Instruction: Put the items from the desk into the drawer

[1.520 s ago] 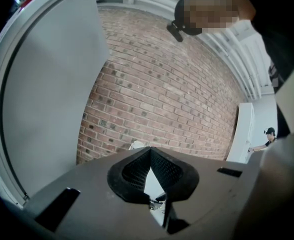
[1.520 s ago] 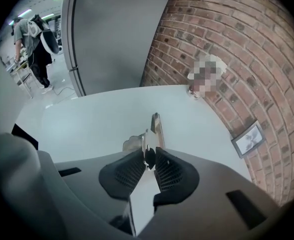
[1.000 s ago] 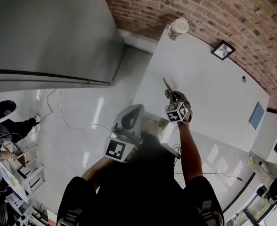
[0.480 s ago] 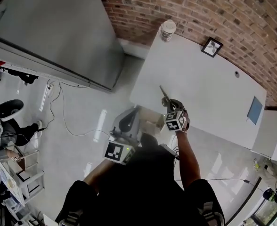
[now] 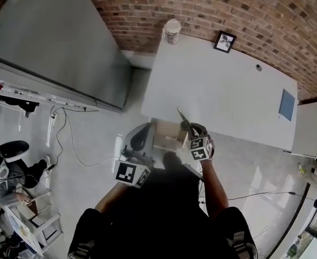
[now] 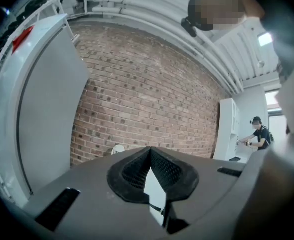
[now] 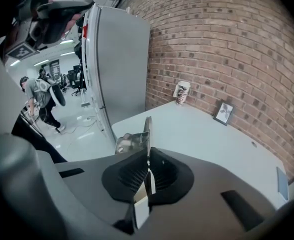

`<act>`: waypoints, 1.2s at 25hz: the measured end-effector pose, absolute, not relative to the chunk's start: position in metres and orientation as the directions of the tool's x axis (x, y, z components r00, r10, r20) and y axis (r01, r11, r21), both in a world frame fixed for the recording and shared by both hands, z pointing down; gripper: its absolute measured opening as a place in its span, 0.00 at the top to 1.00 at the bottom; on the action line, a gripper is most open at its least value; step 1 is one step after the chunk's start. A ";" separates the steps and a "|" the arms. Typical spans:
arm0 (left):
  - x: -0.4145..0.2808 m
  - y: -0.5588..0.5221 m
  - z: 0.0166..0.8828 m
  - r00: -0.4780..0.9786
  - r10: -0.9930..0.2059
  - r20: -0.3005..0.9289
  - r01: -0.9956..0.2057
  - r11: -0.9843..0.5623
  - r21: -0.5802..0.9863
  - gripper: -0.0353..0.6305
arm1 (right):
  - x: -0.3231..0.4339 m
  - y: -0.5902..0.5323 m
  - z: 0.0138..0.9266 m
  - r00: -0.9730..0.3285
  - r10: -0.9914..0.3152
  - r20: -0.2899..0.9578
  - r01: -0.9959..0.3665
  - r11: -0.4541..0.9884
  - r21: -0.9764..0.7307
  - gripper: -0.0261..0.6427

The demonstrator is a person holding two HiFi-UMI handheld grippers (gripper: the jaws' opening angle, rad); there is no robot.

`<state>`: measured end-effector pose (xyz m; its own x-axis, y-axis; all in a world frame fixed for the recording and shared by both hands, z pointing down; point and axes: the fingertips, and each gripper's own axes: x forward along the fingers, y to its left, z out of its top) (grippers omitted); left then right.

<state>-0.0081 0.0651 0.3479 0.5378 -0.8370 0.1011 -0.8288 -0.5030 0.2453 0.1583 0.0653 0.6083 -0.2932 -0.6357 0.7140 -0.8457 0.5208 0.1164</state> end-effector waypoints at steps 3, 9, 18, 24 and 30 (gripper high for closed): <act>-0.007 0.066 0.352 0.590 -0.801 0.103 -0.794 -0.552 0.254 0.94 | 0.155 0.089 0.609 -0.289 -0.632 0.719 -0.842 0.525 0.122 0.96; -0.022 0.066 0.365 0.676 -0.728 0.115 -0.724 -0.626 0.291 0.94 | 0.136 0.130 0.624 -0.233 -0.613 0.755 -0.881 0.462 0.102 0.96; -0.052 0.060 0.401 0.744 -0.648 0.159 -0.661 -0.681 0.316 0.94 | 0.083 0.163 0.699 -0.196 -0.529 0.826 -0.860 0.498 0.115 0.96; -0.068 0.057 0.443 0.763 -0.614 0.204 -0.645 -0.698 0.310 0.94 | 0.048 0.168 0.761 -0.208 -0.462 0.862 -0.790 0.599 0.131 0.96; -0.068 0.055 0.473 0.757 -0.613 0.226 -0.652 -0.687 0.319 0.94 | 0.037 0.178 0.825 -0.209 -0.377 0.902 -0.696 0.705 0.134 0.96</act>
<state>-0.0680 0.0553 0.4727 0.7569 -0.6131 0.2261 -0.6522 -0.6874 0.3194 0.0368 0.1776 0.8253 -0.2089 -0.3772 0.9023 -0.6961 0.7054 0.1337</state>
